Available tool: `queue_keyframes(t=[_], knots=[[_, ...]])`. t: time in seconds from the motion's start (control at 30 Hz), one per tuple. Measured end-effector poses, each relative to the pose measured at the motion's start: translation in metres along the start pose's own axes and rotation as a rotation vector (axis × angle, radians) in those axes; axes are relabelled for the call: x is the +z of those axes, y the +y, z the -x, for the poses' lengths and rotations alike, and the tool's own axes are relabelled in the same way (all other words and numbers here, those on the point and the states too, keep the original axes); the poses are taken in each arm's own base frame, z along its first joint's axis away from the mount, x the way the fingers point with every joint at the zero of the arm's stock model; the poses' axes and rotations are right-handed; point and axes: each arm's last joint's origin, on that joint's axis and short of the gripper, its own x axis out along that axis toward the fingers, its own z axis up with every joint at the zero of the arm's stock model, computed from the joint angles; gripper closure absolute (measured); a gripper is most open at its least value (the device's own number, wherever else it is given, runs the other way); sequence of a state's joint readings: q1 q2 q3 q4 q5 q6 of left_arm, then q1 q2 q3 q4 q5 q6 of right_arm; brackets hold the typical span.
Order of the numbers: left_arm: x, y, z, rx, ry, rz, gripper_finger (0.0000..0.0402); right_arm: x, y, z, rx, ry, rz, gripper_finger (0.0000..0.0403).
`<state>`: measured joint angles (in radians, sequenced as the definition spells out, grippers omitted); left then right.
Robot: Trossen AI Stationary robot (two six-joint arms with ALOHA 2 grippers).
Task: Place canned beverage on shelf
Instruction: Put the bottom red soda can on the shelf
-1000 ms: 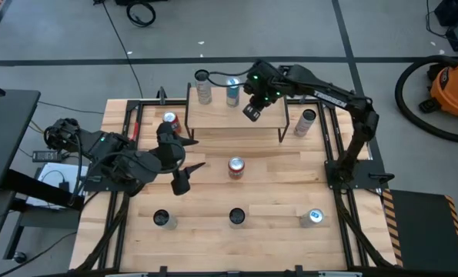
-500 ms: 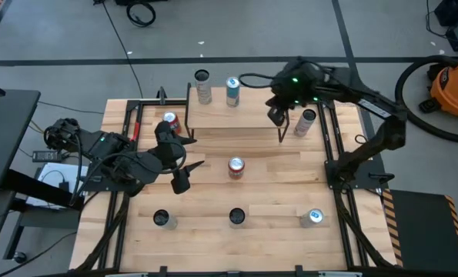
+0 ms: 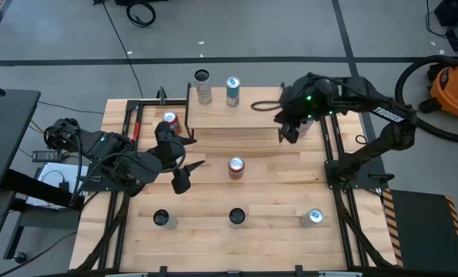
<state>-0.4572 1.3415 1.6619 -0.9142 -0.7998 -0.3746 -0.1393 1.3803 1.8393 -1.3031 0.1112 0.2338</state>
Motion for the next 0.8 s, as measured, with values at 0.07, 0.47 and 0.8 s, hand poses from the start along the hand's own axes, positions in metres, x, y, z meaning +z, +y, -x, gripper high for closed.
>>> queue_keyframes(t=[0.07,0.47,0.8], knots=[[0.000,0.000,0.000,0.000,-0.001,0.014,0.0091,0.000,0.007,-0.006,0.013,0.022,0.022,0.0315],[0.001,0.000,0.000,-0.002,-0.005,0.041,0.0091,-0.005,0.039,-0.042,0.031,0.195,0.127,0.0222],[0.001,0.000,0.000,-0.003,-0.008,0.043,0.0091,-0.004,0.042,-0.051,-0.086,0.184,0.108,0.0196]])
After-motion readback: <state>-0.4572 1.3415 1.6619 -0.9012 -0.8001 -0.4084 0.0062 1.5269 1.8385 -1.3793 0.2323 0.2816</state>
